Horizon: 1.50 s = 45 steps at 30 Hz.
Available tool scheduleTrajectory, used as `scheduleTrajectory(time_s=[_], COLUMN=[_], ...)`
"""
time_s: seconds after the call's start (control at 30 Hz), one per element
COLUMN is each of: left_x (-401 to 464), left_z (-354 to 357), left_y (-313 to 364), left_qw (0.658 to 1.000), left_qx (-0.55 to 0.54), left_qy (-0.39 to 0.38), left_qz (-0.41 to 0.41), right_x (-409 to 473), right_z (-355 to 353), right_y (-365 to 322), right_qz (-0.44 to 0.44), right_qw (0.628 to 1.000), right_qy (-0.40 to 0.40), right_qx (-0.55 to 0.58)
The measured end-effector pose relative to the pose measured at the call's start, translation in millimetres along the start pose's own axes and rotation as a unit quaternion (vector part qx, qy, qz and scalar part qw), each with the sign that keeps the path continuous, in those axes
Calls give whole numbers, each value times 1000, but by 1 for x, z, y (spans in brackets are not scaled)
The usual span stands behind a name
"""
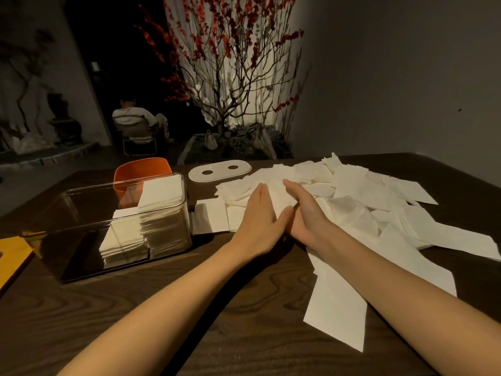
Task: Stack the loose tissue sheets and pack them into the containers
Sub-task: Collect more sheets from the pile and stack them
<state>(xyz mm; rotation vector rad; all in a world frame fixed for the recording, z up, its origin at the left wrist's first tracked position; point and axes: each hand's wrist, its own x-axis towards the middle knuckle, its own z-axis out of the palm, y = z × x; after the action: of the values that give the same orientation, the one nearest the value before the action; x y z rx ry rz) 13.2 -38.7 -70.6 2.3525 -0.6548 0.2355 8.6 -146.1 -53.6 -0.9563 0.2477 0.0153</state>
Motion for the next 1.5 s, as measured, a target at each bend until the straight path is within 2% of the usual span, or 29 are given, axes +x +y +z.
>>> scheduleTrajectory(time_s=[0.13,0.27,0.57,0.63,0.77,0.83,0.9,1.0,1.1,1.2,1.37,1.5], left_x=[1,1,10,9,8,7,3,-1,1,3,4,4], left_z=[1,0,-13,-14,-13,-10,-9,-6,-2,0,-3,-4], left_y=[-5,-4,-14,-11,-3,-3,-5,-8,-7,-7,-5,-6], left_qw=[998,999,986,978,965,972,982,989,993,997,995,995], left_qx=[21,19,-150,-195,-251,-217,-149,-69,-73,-76,-98,-89], left_qy=[-49,-16,-77,-64,22,68,117,107,54,0,35,34], left_qz=[17,29,-15,-26,-65,-51,5,77,72,25,8,11], right_x=[3,3,4,2,0,-1,0,0,-3,-7,-8,-9], right_z=[-4,-2,-12,-11,-4,-1,0,5,8,5,-1,-3], right_y=[-4,-5,-14,-14,-13,-10,-7,0,3,0,-7,-11], right_qz=[3,-9,23,17,7,1,-10,-14,-16,-2,14,23], right_qw=[999,999,997,998,999,998,994,991,996,998,996,993], right_qy=[35,13,31,24,29,45,50,30,-8,-61,-83,-114], right_qx=[-15,37,61,54,13,-41,-96,-127,-92,-23,-4,-11])
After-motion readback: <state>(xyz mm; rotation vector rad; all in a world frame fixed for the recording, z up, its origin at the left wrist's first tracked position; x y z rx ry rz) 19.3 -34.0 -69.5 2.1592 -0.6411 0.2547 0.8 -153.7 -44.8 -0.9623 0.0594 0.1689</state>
